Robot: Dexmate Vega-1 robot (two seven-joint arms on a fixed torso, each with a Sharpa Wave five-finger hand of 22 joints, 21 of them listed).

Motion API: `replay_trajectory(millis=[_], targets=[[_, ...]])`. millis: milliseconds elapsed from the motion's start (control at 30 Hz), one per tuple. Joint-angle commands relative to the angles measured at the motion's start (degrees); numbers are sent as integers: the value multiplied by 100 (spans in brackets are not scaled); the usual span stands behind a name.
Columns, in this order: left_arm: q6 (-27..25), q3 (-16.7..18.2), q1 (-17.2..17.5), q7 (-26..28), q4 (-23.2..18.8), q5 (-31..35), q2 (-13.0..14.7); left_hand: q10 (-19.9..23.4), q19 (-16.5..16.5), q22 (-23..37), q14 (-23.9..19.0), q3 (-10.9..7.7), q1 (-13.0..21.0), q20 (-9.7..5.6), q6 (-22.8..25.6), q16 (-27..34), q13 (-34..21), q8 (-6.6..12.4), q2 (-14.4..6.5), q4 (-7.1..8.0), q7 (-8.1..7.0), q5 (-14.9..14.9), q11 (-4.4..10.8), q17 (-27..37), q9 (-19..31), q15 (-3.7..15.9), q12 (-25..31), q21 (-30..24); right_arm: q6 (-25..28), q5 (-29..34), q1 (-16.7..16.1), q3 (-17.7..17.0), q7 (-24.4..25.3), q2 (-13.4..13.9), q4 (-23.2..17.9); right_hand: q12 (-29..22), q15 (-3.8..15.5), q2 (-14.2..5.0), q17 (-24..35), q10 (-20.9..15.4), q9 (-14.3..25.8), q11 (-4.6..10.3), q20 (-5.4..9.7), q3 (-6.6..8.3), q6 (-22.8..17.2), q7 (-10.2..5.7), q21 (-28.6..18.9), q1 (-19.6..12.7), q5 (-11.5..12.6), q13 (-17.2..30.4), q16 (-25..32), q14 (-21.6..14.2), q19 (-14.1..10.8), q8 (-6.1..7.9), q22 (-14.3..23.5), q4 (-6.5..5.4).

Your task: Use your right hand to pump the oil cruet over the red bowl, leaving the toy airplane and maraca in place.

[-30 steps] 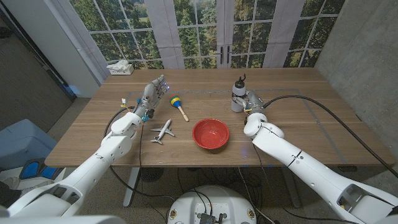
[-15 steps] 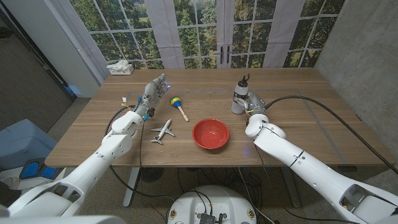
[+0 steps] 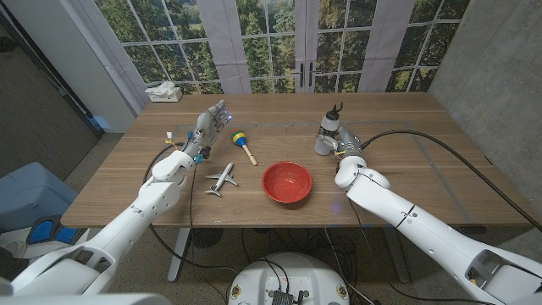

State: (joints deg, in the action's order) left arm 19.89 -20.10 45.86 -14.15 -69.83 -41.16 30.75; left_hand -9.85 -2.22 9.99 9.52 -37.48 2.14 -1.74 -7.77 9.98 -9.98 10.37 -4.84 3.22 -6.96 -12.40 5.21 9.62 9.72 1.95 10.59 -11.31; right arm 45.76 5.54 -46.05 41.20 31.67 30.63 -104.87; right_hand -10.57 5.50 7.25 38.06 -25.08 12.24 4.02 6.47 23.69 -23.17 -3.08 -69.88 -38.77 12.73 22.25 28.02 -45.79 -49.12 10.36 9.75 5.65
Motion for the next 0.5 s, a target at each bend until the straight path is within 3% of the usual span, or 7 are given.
replay_trajectory(millis=[33, 233, 500], targets=[[32, -8, -80, -77, 104, -10, -28, -372, -18, 25, 461, -21, -18, 30, -18, 13, -13, 35, -342, -28, -47, -5, 8, 12, 16, 261, 6, -16, -41, 410, -25, 249, 228, 88, 15, -8, 434, 97, -28, 222, 0, -17, 30, -121, 161, -24, 77, -11, 48, -32, -149, 297, 102, 46, 10, 2], [44, -12, -120, -114, 172, -15, -49, -371, -7, 25, 457, -21, -19, 32, -20, 13, -13, 33, -340, -29, -54, -5, -1, 12, 16, 264, 6, -19, -83, 707, -3, 396, 267, 119, 31, -39, 443, 88, -25, 326, -2, -9, -7, -236, 238, -38, 152, 21, 59, -75, -225, 492, 154, 77, 7, -3], [61, 0, -120, -112, 190, -17, -51, -371, -6, 25, 453, -21, -20, 37, -22, 15, -13, 32, -339, -30, -57, -5, -1, 12, 16, 265, 7, -19, -233, 819, -76, 307, 245, 141, -30, -52, 381, 174, -37, 414, -5, -47, -105, -399, 362, -7, 239, 152, 54, -113, -306, 665, 251, 68, 6, -30]])
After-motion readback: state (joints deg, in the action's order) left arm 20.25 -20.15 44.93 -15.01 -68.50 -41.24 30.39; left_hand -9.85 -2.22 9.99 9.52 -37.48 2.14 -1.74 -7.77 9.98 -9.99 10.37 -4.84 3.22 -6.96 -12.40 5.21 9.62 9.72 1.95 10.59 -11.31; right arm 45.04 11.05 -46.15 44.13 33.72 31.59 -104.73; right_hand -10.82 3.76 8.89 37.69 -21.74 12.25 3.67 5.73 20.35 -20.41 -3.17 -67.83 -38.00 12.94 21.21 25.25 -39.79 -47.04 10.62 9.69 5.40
